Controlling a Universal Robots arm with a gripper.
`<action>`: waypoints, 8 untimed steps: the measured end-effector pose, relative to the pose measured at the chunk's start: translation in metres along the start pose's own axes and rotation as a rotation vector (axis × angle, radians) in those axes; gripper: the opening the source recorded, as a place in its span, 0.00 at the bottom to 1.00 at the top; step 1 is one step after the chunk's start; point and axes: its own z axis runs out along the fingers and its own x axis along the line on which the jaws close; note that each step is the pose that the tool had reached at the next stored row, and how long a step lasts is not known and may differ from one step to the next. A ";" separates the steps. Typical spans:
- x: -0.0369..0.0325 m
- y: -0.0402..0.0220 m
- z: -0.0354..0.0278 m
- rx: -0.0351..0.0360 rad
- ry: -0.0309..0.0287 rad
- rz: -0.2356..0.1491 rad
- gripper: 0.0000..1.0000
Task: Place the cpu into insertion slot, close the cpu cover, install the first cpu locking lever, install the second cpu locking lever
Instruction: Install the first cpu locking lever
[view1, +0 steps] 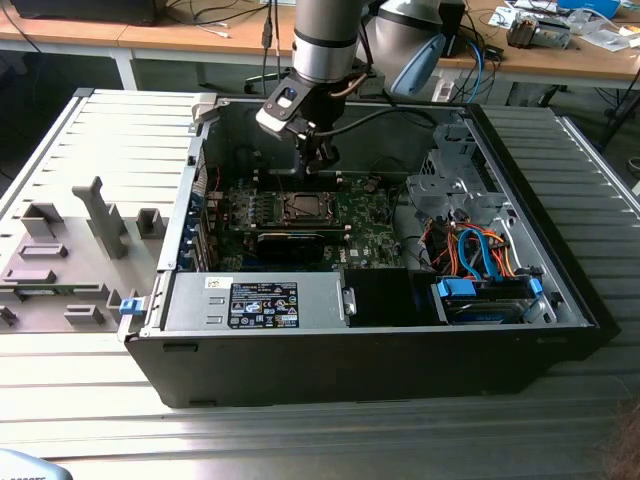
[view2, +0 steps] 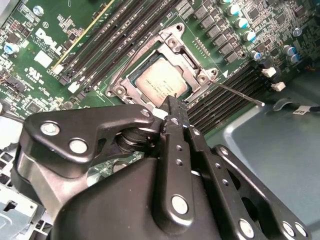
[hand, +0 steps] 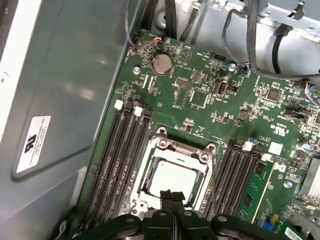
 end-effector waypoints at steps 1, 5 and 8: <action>0.0000 0.0000 0.0000 0.0000 -0.0002 -0.004 0.11; 0.0000 0.0000 0.0000 0.0000 -0.0014 -0.033 0.11; 0.0000 0.0000 0.0000 0.0001 -0.0021 -0.051 0.11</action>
